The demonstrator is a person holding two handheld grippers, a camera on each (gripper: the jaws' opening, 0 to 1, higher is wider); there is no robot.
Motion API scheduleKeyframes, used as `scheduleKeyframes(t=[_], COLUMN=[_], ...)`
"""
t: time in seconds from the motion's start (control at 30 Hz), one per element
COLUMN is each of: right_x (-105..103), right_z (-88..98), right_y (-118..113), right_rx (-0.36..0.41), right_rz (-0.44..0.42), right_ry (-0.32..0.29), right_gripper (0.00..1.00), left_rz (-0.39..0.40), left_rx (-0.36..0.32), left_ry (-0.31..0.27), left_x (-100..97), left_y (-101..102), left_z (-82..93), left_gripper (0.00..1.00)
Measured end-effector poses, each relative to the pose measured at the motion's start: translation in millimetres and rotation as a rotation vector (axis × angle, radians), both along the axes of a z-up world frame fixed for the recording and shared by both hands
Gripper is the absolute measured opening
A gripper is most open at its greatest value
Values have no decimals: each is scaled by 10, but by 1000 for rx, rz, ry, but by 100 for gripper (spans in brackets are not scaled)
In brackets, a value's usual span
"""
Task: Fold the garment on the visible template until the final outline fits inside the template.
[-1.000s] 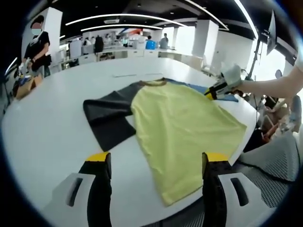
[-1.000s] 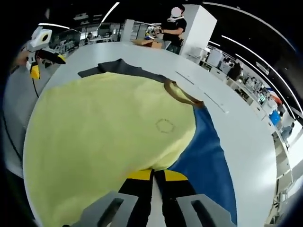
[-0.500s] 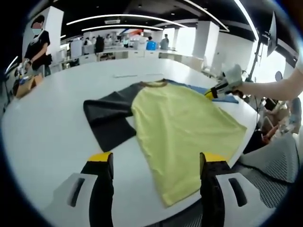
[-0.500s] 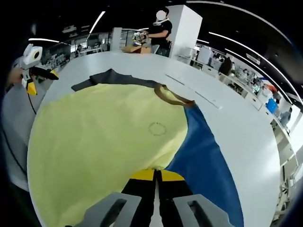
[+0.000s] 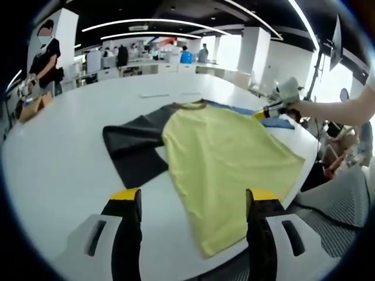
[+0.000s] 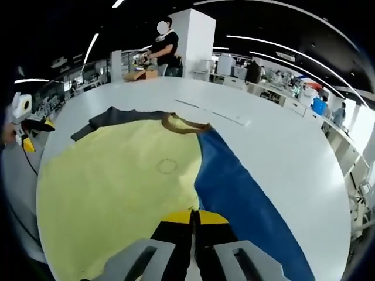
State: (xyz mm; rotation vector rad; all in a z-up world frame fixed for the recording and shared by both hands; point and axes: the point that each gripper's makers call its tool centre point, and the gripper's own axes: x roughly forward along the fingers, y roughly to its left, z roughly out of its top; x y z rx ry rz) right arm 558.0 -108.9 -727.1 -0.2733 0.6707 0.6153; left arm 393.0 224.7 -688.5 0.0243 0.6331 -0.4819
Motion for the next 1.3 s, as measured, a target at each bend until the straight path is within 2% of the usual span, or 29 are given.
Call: scheduleKeyframes(t=[0.1,0.4,0.7,1.1,1.3], right_x=[25,13,16,-48,-79], right_z=[5,-48,-44,108,165], right_y=[-34,-52,-81,-252,-411], right_rx=[18,44,58,128,155], right_rz=[-40,-82,-111,-207,-278], right_ry=[5,40,45,33,28], right_gripper=[0,0,0,41,56], left_rz=[-1,-4,-4,-6,-19], left_rx=[3,3,10,-3,-15], left_ry=[2,0,-5,-15,-14], left_x=[-2,2,10,6,7], left_y=[3,2,9,-14,-58], left_z=[-5,5,16,44,50], left_gripper=[69,69,75,89,95])
